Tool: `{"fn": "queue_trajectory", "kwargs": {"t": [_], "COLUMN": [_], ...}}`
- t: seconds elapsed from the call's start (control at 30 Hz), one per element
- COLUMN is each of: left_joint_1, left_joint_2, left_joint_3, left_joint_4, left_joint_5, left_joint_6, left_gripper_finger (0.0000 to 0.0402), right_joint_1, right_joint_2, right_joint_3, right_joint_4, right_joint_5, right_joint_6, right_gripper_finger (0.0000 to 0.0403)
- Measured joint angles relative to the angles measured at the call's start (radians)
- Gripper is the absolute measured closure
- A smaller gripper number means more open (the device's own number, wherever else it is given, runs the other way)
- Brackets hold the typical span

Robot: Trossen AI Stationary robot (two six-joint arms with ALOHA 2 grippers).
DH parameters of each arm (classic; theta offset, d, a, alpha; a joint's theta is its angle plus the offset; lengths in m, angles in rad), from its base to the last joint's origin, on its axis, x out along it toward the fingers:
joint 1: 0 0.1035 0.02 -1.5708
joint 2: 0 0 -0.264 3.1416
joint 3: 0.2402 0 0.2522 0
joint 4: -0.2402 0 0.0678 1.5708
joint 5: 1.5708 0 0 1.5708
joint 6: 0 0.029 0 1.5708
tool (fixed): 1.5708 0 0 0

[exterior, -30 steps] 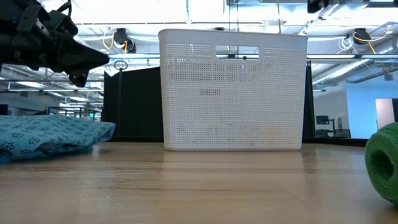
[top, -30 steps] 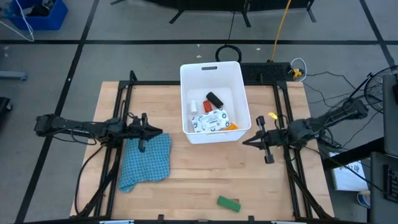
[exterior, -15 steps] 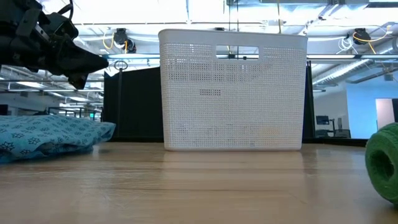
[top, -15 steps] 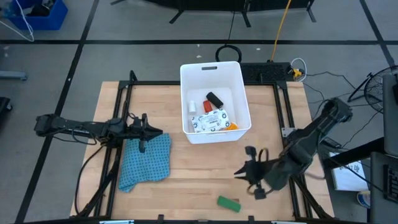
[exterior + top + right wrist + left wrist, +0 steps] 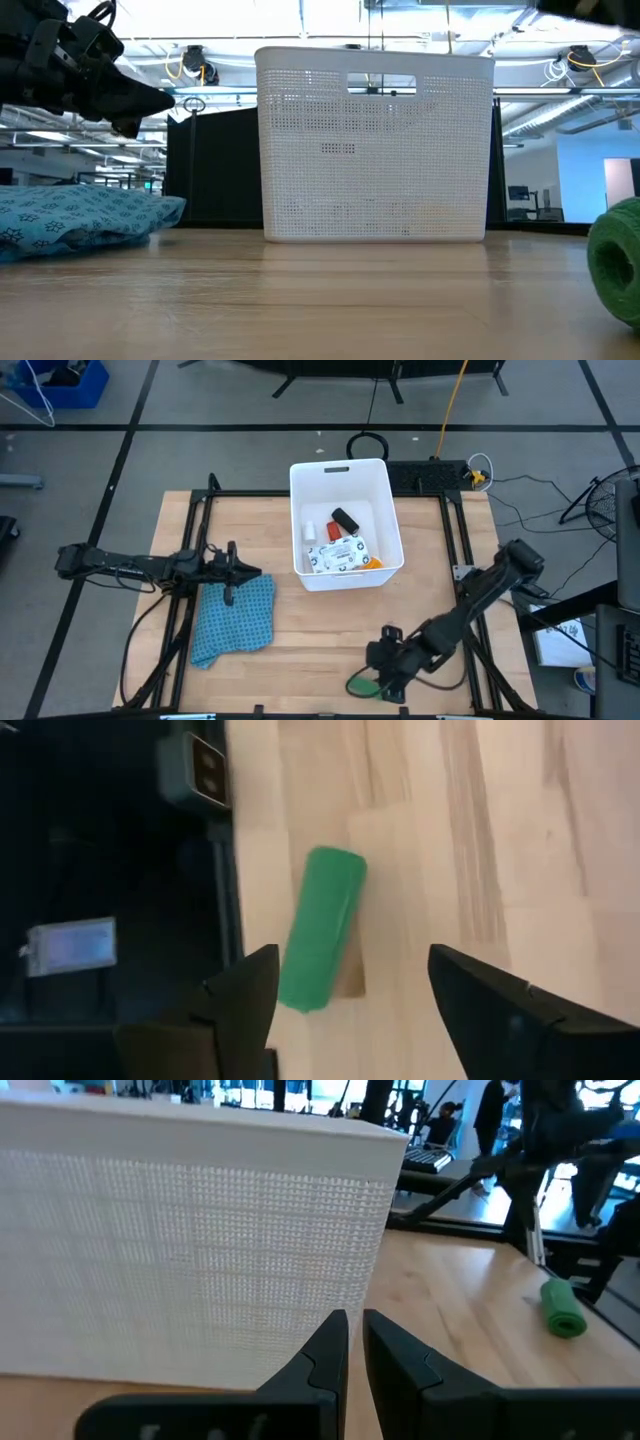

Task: Pick & place medical supplies in basket/bin
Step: Put the green bandage in the white basket

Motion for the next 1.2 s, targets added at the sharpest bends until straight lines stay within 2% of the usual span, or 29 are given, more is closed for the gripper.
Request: {"fn": "queue_trajectory", "kwargs": {"t": [0.2, 0.4, 0.63, 0.97, 1.2], "left_joint_1": [0.000, 0.000, 0.000, 0.000, 0.000], "left_joint_2": [0.000, 0.000, 0.000, 0.000, 0.000], "left_joint_3": [0.000, 0.000, 0.000, 0.000, 0.000], "left_joint_4": [0.034, 0.048, 0.049, 0.045, 0.045], "left_joint_5": [0.000, 0.000, -0.001, -0.001, -0.001], "left_joint_6": [0.020, 0.033, 0.058, 0.050, 0.053], "left_gripper_finger": [0.0364, 0.0364, 0.0364, 0.0364, 0.0364], "right_joint_1": [-0.003, 0.026, 0.042, 0.051, 0.051], "right_joint_2": [0.093, 0.161, 0.214, 0.270, 0.334], "right_joint_3": [0.000, -0.001, -0.001, -0.001, 0.003], "right_joint_4": [0.016, 0.149, 0.206, 0.153, 0.142], "right_joint_5": [-0.003, -0.027, -0.032, -0.003, -0.110], "right_joint_6": [0.036, 0.053, 0.090, 0.134, 0.115], "right_gripper_finger": [0.0149, 0.0149, 0.0149, 0.0149, 0.0149]}}
